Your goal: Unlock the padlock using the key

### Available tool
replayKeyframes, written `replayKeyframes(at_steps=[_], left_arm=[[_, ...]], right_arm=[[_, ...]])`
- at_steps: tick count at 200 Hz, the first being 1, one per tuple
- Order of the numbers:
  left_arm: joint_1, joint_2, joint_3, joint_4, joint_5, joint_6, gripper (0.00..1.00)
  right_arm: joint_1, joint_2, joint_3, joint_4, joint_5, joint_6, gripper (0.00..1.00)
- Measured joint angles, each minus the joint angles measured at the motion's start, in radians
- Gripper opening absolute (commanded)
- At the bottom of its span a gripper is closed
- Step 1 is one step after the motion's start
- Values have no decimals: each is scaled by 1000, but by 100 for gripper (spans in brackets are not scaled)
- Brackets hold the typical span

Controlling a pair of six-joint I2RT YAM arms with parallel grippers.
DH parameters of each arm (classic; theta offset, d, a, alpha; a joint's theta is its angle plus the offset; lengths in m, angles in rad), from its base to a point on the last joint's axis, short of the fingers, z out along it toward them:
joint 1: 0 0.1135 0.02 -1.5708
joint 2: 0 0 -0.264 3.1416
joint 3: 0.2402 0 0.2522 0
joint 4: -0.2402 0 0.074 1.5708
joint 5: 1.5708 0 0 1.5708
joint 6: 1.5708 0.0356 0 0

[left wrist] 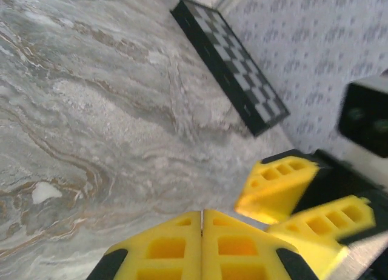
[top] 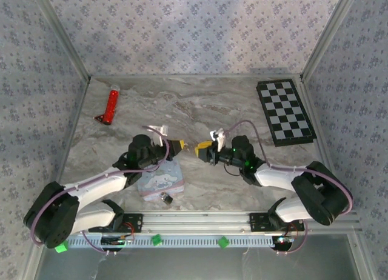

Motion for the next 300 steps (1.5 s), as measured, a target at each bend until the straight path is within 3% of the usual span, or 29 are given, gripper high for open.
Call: replayKeyframes(at_steps=[44,106,180,300], left_arm=[[0,112,85,119,-40,-219,0],[-25,241,188,251,-38,-413,0],[-75,266,260,253,-30,-444,0],[-74,266,262,246,-31,-443,0]], right_arm=[[-28,29,39,73,28,343,45],[-115,55,36,273,9,534,52],[-156,134,24,483,-73,644,52],[-156,134,30,513,-150,676,38]])
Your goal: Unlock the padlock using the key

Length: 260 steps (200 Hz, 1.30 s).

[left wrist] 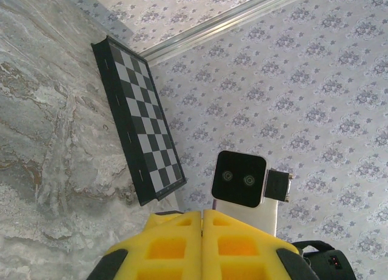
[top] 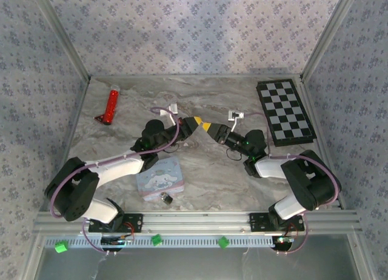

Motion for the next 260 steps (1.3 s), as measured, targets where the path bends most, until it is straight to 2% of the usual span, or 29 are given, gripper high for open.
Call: replayKeyframes(at_steps=[171,181,200,211,260], left_arm=[[8,-1,-3,3,0,0,0],[8,-1,-5,5,-1,0,0],[8,-6,-11,5,-1,0,0],[8,-9,-13,7,-1,0,0],[8,-9,-19,8,-1,0,0]], right_arm=[[0,0,4,13,-13,15,7],[0,0,4,13,-13,15,7],[0,0,4,13,-13,15,20],[0,0,4,13,-13,19,24],[0,0,4,14,-13,26,32]])
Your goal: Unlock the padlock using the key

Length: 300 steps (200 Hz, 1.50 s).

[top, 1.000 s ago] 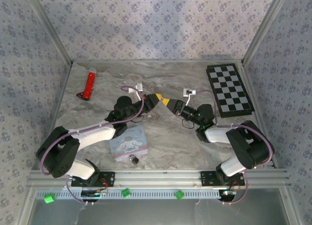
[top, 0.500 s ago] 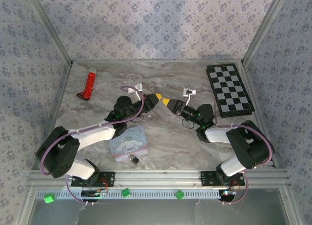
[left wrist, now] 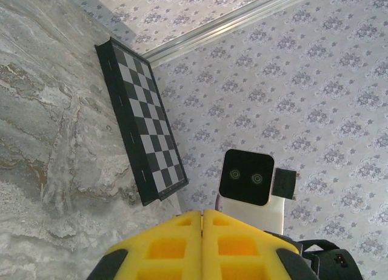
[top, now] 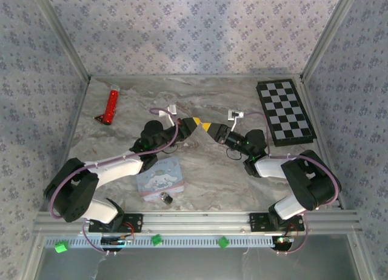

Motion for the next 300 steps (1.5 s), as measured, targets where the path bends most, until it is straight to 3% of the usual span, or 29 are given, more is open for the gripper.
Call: replayKeyframes(at_steps=[32,96,184,217,233,267,285,300], left_arm=[[0,0,-6,0,0,0,0],[0,-6,-11,1,0,0,0],[0,-19,-23,-1,-15,12,0],[1,-19,-24,-4,-18,31,0],[8,-19,-24,-18,-10,45,10],[55,-47,-23,-132,11,99,39],[98,-102,-3,-317,2,144,52],[117,-150,64,-548,-29,209,56]], right_arm=[[0,3,0,0,0,5,36],[1,17,11,0,-1,12,19],[3,27,11,0,-2,14,14],[3,32,11,-1,-5,26,4],[-2,43,11,0,-8,38,0],[-43,53,11,-37,-42,48,0],[-78,32,11,-113,-52,35,0],[-103,-20,10,-235,-63,-14,0]])
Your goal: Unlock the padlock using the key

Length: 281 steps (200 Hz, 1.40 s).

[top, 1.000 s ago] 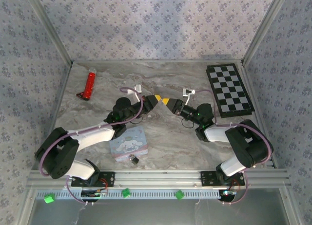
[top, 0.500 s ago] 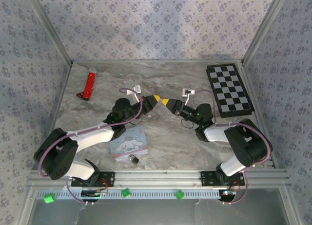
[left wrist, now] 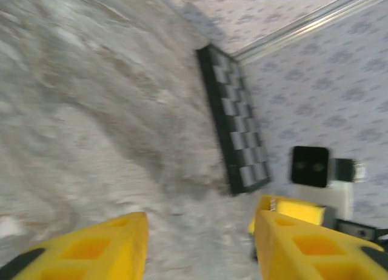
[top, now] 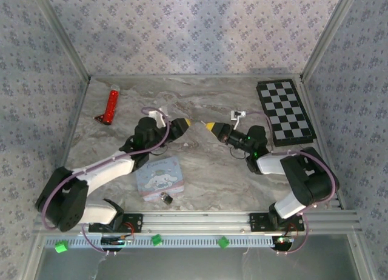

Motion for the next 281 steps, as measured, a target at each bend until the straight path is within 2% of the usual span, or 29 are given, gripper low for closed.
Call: replayKeyframes(at_steps=[13,33,62,66,98,121,131,143,179,223,281], left_arm=[[3,-34,93,-220,-28,64,58],[3,-98,198,-491,-67,145,61],[3,-201,227,-811,-100,188,68],[2,-207,227,-850,-98,189,74],[-45,-213,237,-1136,-95,192,79],[-82,-221,265,-1326,-122,169,87],[-90,-232,266,-1388,-134,156,99],[-103,-248,265,-1454,-145,139,100],[-209,-280,215,-1557,-161,85,100],[-335,-282,82,-1507,-150,46,100],[-366,-161,6,-1390,-171,53,99]], right_arm=[[-14,-68,4,-146,-8,-63,0],[-20,-207,53,-476,6,-247,0],[-30,-374,150,-865,60,-531,0],[-35,-389,154,-900,61,-560,0],[-76,-500,122,-1082,78,-740,0],[-79,-539,81,-1153,99,-821,0],[-79,-547,65,-1163,109,-842,0],[-79,-554,50,-1166,122,-860,0],[-82,-562,27,-1158,147,-884,0],[-84,-562,19,-1143,153,-887,0],[-87,-573,15,-1143,161,-887,0]])
